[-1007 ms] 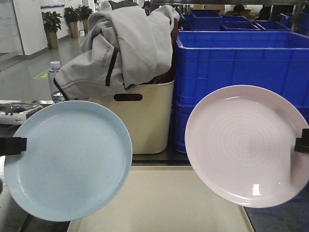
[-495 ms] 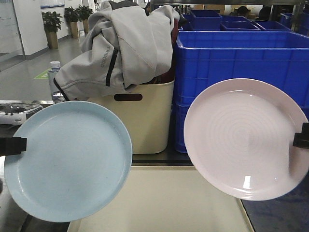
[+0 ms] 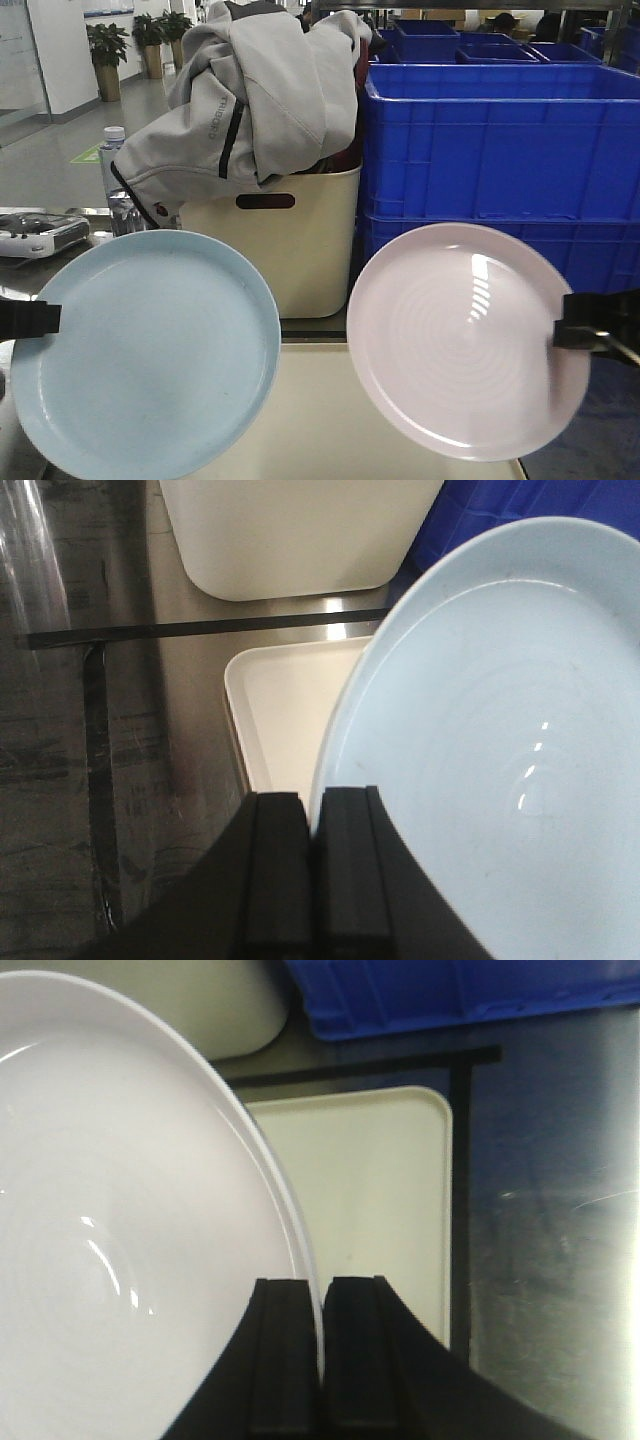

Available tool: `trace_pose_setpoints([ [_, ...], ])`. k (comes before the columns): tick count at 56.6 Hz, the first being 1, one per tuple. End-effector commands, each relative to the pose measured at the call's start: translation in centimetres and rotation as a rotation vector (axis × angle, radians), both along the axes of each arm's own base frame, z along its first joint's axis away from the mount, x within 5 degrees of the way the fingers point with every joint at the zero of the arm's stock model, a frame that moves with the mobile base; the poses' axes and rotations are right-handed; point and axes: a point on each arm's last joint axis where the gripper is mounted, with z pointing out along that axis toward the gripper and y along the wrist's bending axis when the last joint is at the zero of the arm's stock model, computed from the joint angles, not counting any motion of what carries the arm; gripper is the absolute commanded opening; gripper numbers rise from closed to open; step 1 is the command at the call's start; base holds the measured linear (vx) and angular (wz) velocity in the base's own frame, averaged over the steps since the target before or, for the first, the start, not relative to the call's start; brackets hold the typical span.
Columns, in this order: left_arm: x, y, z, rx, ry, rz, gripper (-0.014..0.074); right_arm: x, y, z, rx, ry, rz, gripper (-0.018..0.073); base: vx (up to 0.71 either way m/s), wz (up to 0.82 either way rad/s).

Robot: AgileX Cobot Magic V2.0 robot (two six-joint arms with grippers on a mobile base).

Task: Grab plate from conveyor and place on tray
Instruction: 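Lower the pink plate onto the cream tray and open right gripper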

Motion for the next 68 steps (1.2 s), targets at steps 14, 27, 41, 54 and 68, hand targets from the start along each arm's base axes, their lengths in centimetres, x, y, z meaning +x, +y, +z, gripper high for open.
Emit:
trace_pose_setpoints([
  [14,-0.3,-0.2,1.9,-0.090,-0.101,0.016,-0.0006,7.0,4.3,-5.8,0.029,0.105,0.066,-0.0009,0.00,0.00],
  [27,-0.1,-0.2,2.2,-0.097,-0.134,0.028,-0.0006,10.0,5.1,-10.1,0.096,0.196,0.035,-0.0007,0.00,0.00],
  [41,0.0,-0.1,2.3,-0.100,-0.151,0.035,-0.0006,10.7,5.6,-10.6,0.123,0.166,0.082,0.0092,0.00,0.00],
  [54,0.0,-0.1,2.3,-0.100,-0.148,0.033,-0.0006,10.7,6.1,-10.2,0.188,0.145,0.104,0.0331,0.00,0.00],
  [68,-0.1,-0.2,2.3,-0.102,-0.146,0.032,-0.0006,10.8,5.5,-9.7,0.109,0.062,0.151,0.0442,0.00,0.00],
])
